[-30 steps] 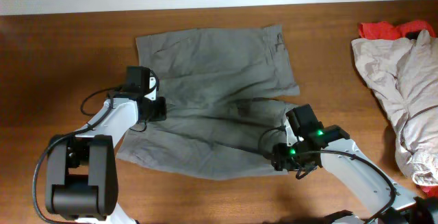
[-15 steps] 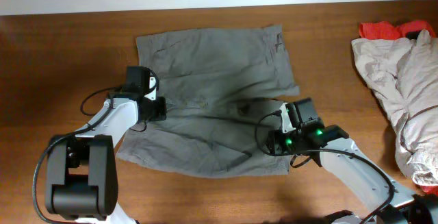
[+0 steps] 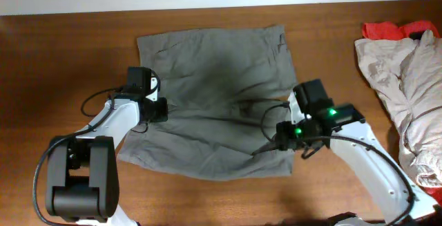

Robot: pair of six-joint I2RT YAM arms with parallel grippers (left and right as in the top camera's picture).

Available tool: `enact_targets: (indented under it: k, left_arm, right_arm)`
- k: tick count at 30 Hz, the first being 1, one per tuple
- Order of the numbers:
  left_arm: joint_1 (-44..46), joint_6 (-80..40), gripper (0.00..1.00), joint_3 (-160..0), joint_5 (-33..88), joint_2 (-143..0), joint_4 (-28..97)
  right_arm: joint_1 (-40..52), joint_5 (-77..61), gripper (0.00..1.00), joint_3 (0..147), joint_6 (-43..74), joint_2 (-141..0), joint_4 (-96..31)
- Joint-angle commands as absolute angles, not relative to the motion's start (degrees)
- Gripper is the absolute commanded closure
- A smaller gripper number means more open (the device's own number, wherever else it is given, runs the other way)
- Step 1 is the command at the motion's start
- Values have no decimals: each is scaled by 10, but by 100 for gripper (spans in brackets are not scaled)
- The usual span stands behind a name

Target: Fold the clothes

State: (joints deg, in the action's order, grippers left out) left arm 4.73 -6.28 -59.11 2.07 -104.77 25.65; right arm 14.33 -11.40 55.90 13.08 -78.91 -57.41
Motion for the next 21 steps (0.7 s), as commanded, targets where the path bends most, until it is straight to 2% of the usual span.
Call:
enact_targets:
  k: [1, 7, 16, 21]
  left_arm:
    - [43, -59, 57, -582, 8, -1054, 257]
    - [43, -59, 56, -582, 8, -1054, 255]
    - [43, -59, 56, -582, 8, -1054, 253]
    - [43, -59, 56, -582, 8, -1054, 253]
  right_arm:
    - [141, -143, 41, 582, 131, -787, -618]
    - [147, -147, 41, 554, 155, -788, -660]
    - [147, -153, 42, 395, 155, -789, -486]
    - [147, -173, 43, 356, 135, -789, -412]
